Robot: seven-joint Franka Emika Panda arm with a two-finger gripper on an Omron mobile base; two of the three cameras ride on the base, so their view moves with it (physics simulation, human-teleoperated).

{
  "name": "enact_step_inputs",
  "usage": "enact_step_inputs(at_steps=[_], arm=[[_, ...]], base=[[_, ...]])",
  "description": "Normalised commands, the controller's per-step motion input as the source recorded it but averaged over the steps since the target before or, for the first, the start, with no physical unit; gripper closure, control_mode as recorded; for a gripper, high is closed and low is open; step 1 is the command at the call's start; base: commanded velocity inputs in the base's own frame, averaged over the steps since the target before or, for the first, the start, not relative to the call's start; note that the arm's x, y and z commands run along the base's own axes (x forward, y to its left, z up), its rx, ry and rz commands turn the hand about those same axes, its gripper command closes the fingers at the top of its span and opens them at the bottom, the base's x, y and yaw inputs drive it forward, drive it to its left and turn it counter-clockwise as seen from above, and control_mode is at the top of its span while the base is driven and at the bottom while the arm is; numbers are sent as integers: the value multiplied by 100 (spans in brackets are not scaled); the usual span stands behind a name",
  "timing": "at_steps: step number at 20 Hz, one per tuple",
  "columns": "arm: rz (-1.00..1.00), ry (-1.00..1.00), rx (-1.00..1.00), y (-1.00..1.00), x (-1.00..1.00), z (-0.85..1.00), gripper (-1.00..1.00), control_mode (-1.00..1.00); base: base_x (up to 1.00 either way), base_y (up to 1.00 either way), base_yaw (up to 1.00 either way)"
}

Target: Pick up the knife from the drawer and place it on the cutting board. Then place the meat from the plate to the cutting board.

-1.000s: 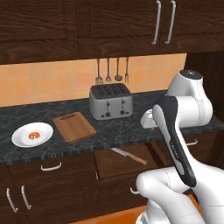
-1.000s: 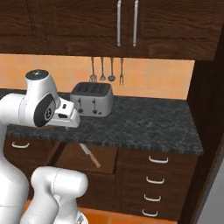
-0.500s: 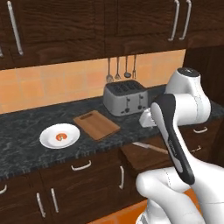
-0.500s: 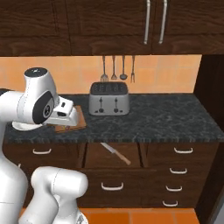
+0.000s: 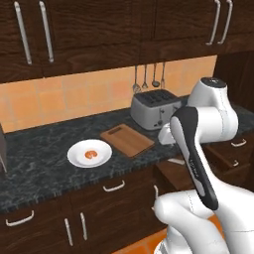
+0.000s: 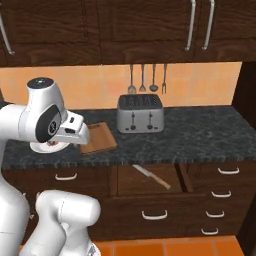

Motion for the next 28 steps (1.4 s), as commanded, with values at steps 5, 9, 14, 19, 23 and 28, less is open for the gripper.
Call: enact_step_inputs(at_steps=[5, 9, 14, 19, 23, 28], arm=[[0, 0, 0, 0, 0, 0, -100, 100], [0, 0, 0, 0, 0, 0, -100, 100], [0, 0, 0, 0, 0, 0, -100, 100], [0, 0, 0, 0, 0, 0, -100, 100], [0, 0, 0, 0, 0, 0, -100, 100], [2, 4, 1, -23, 6, -9, -100, -100]], base=[[27, 37, -4], [0, 57, -4], [57, 35, -2], [97, -12, 2], [95, -10, 8], [18, -2, 6]])
